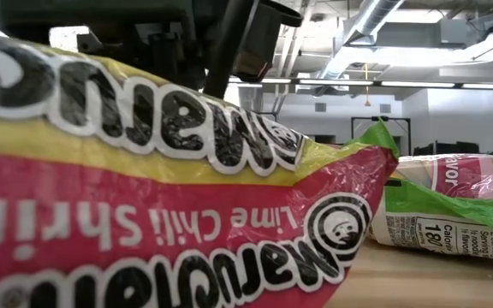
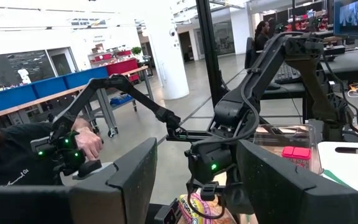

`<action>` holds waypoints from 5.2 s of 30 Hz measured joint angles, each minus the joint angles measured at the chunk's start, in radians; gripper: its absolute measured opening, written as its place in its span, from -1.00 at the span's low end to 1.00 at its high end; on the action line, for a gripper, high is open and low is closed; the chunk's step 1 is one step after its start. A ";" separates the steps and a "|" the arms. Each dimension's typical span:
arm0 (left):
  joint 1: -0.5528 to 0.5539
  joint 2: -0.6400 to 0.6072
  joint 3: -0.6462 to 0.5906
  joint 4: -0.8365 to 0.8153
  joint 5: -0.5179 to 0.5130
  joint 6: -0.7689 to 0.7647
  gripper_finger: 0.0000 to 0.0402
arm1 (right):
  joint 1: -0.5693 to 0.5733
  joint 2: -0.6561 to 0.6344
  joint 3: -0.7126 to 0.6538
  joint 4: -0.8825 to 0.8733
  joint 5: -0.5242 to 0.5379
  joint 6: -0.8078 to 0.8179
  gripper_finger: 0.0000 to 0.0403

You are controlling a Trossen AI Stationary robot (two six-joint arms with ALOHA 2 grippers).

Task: Pick & Place Food Item
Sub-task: Put the green spoon into the white bin, then adjust the bins

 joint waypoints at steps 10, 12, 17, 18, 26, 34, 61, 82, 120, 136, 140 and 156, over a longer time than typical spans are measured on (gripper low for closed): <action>0.025 0.000 0.000 0.001 0.041 0.009 -0.25 | 0.000 0.000 0.000 0.000 0.000 0.000 0.07; 0.025 0.002 0.000 0.001 0.047 0.010 -0.26 | 0.000 0.000 0.000 -0.001 0.000 0.000 0.07; 0.025 0.002 -0.009 0.027 0.063 0.024 -0.25 | 0.000 0.000 0.000 -0.004 0.000 0.000 0.07; 0.025 0.002 -0.021 0.048 0.072 0.024 -0.25 | 0.000 0.000 0.000 -0.004 0.000 0.000 0.07; 0.042 -0.016 -0.128 0.153 0.131 0.001 -0.29 | 0.000 0.000 0.000 -0.004 0.000 0.000 0.07; 0.046 -0.016 -0.134 0.149 0.131 0.006 -0.69 | 0.000 0.000 0.000 -0.004 0.000 0.000 0.07; 0.041 -0.299 -0.139 0.335 -0.037 0.155 -0.98 | 0.000 0.000 0.000 -0.004 -0.003 0.008 0.07; 0.105 -0.496 -0.137 -0.044 -0.375 0.160 -0.98 | 0.000 0.000 0.000 -0.004 -0.003 0.009 0.07; 0.355 -0.899 -0.806 0.056 -0.248 0.180 -0.97 | -0.001 0.002 0.000 -0.011 0.000 0.002 0.07; 0.366 -0.898 -0.807 0.061 -0.231 0.186 -0.95 | -0.001 0.002 0.000 -0.020 0.000 0.000 0.07; 0.366 -0.898 -0.807 0.061 -0.231 0.186 -0.91 | -0.001 0.002 0.000 -0.020 0.000 0.000 0.07; 0.365 -0.898 -0.807 0.096 -0.209 0.186 -0.58 | -0.001 0.002 0.000 -0.021 0.000 0.000 0.07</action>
